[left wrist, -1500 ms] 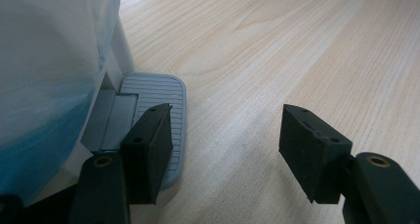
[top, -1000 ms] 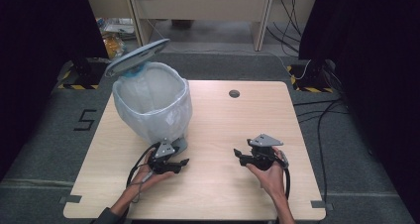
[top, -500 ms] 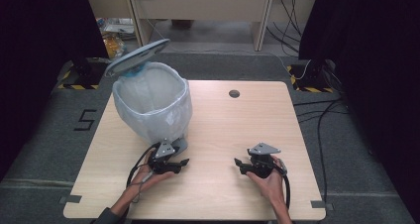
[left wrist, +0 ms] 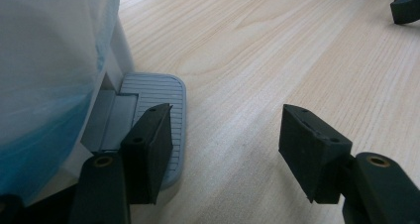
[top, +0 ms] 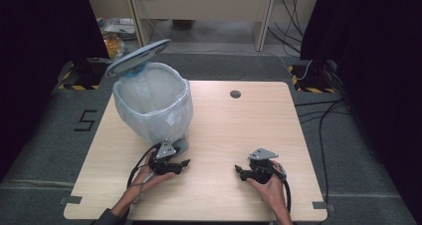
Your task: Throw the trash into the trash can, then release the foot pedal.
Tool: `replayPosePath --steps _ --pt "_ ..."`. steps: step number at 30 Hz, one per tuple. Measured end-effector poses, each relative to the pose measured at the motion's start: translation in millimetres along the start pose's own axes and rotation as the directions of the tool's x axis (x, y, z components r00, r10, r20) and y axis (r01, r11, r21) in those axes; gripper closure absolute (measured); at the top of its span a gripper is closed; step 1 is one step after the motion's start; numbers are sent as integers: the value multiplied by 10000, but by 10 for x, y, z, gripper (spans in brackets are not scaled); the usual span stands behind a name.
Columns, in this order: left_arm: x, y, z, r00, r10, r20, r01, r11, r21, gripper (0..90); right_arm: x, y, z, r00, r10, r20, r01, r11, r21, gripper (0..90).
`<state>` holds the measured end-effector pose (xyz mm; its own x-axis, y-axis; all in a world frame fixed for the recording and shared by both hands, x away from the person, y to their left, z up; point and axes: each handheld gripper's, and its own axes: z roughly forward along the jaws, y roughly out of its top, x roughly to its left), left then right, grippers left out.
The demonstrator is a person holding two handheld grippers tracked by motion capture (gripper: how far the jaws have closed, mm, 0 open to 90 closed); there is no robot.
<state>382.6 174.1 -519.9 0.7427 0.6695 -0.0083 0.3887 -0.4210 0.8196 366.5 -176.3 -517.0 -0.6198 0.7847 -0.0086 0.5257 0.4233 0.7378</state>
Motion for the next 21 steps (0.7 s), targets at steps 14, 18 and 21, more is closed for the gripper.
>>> replayPosePath --steps 14,18,21 --pt "-7 1 1 10000 57 -45 -56 10000 31 374 8 -4 -4 10000 13 32 -13 10000 -5 296" --pt "-13 1 3 9999 98 -76 -98 9999 21 373 7 -5 -4 10000 7 31 -7 10000 -5 296" --pt "-14 0 4 9999 145 -49 -145 9999 23 373 7 -4 -3 10000 9 29 -9 10000 -7 295"
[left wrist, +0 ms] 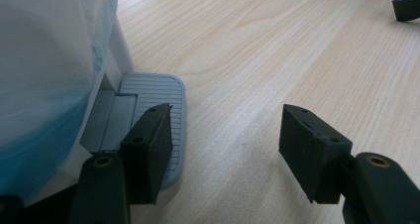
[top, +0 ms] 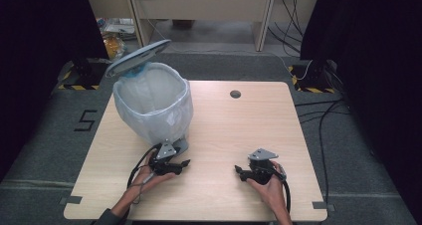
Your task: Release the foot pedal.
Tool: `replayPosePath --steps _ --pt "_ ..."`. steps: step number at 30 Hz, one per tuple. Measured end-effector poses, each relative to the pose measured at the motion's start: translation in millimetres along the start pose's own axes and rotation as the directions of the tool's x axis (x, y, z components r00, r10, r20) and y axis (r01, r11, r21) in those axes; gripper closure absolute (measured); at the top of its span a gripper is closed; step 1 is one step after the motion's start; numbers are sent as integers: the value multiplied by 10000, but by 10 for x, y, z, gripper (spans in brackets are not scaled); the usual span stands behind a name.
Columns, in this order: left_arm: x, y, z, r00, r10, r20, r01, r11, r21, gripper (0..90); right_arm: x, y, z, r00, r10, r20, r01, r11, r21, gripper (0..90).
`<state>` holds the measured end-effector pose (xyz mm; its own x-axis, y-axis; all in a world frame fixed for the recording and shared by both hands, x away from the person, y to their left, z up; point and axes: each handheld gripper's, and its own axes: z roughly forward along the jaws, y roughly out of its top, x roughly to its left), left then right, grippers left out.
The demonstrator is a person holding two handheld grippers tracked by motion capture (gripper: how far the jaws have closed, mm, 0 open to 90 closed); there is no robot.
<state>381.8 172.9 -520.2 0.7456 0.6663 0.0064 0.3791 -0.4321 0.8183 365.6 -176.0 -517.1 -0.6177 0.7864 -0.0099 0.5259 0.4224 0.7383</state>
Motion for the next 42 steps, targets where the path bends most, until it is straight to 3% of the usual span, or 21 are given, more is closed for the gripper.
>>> replayPosePath --steps 6,9,21,32,42 --pt "-8 3 -1 10000 45 -19 -45 10000 27 373 0 0 0 10000 -2 1 2 10000 2 295" --pt "-9 22 -1 9996 280 5 -280 9993 230 372 0 0 0 10000 1 0 -1 10000 1 295" --pt "-44 32 -4 9987 441 -247 -438 9990 115 363 5 0 -1 10000 58 -3 -58 10000 19 293" --pt "-30 44 -17 9999 115 -116 -116 9999 -49 355 5 0 -1 10000 39 -18 -39 10000 21 289" --pt "-26 76 -61 9995 230 -207 -235 9995 -207 354 -12 1 -3 9999 -57 -118 57 10000 29 288"
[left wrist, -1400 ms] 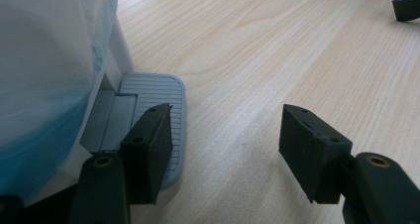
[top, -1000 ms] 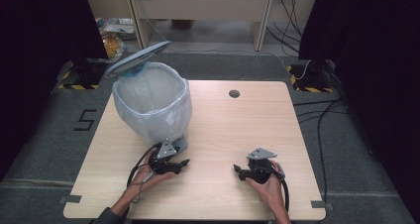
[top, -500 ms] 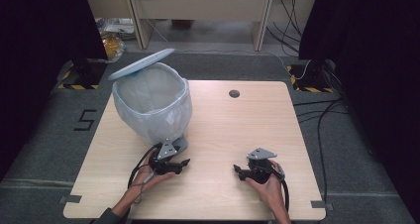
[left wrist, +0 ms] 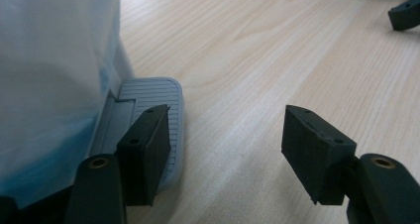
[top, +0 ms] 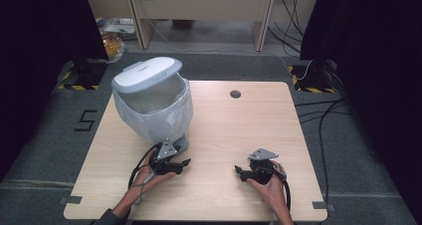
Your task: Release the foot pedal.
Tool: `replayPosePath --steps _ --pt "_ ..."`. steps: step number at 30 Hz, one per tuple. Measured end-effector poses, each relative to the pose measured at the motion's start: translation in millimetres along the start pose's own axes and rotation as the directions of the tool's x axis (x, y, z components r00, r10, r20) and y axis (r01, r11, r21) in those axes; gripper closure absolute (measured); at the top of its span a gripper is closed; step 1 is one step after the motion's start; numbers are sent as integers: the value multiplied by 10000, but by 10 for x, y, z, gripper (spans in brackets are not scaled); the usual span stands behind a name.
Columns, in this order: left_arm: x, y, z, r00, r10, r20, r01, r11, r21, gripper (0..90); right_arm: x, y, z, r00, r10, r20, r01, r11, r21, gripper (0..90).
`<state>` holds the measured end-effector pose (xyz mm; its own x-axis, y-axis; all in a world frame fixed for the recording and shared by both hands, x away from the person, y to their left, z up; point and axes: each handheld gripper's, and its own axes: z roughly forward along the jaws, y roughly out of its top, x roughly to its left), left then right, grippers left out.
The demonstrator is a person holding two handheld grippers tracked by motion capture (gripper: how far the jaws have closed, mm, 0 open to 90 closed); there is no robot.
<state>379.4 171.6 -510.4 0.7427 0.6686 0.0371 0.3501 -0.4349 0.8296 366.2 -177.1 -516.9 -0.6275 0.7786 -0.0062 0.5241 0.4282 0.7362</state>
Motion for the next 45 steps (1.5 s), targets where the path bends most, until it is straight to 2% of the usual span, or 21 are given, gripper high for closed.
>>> replayPosePath --steps 2,10,21,24,27,36,45 --pt "0 25 -33 10000 -25 -43 24 9998 -173 355 0 0 0 10000 2 2 -2 10000 1 288" --pt "-1 23 -48 10000 -56 -17 56 9998 -211 351 -3 1 4 10000 14 -16 -15 10000 -18 286" --pt "-55 65 -224 9985 -349 424 381 9962 -784 336 -2 1 4 10000 15 -15 -15 10000 -16 286" --pt "-76 51 -279 9989 -314 336 344 9954 -898 324 -2 1 4 10000 17 -14 -17 10000 -17 286" --pt "-92 18 -335 9995 -201 259 223 9956 -906 318 -3 1 4 10000 16 -15 -16 10000 -16 286" --pt "-115 -83 -454 9995 -210 252 230 9964 -817 301 -3 1 4 10000 14 -23 -14 10000 -15 283" --pt "-120 -225 -506 9994 -250 258 262 9986 -456 302 -2 2 6 10000 -32 -50 32 10000 1 271"
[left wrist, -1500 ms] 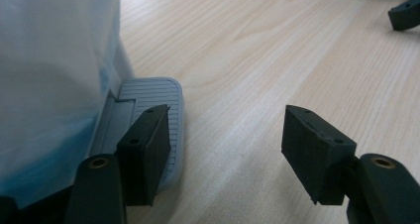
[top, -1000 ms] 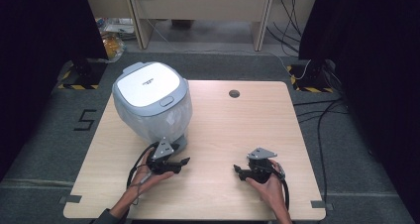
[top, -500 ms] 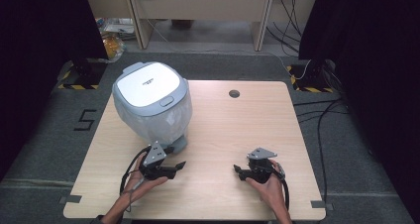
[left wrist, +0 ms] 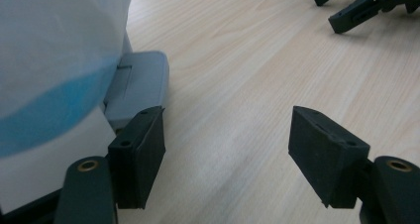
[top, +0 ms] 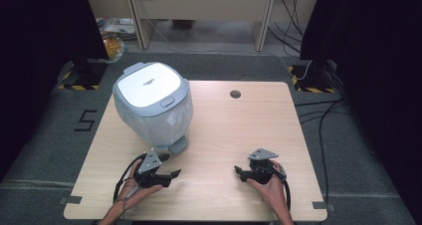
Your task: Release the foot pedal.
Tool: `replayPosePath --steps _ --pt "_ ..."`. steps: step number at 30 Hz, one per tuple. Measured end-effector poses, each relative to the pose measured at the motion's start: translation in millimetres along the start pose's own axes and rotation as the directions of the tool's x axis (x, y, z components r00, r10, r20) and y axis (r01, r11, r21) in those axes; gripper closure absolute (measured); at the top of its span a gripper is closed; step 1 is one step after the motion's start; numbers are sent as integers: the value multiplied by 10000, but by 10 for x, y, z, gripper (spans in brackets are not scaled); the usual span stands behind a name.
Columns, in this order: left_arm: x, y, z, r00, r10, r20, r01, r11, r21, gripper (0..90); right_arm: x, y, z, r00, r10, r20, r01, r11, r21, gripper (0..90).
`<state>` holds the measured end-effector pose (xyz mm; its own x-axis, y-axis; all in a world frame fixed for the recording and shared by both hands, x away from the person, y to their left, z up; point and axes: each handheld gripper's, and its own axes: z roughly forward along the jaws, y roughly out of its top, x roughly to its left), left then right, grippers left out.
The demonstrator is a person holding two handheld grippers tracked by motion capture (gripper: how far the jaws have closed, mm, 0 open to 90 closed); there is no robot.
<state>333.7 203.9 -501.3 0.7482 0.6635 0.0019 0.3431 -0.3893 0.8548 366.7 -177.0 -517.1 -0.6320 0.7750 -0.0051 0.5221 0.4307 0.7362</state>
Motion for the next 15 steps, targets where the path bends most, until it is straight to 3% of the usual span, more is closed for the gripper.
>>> replayPosePath --steps 4,15 --pt "11 -72 -42 9995 -271 134 269 9995 145 298 0 0 0 10000 2 -2 -2 10000 -3 271" --pt "37 -230 -108 9994 -341 -87 346 9968 727 291 1 0 2 10000 -16 -2 16 10000 1 267"
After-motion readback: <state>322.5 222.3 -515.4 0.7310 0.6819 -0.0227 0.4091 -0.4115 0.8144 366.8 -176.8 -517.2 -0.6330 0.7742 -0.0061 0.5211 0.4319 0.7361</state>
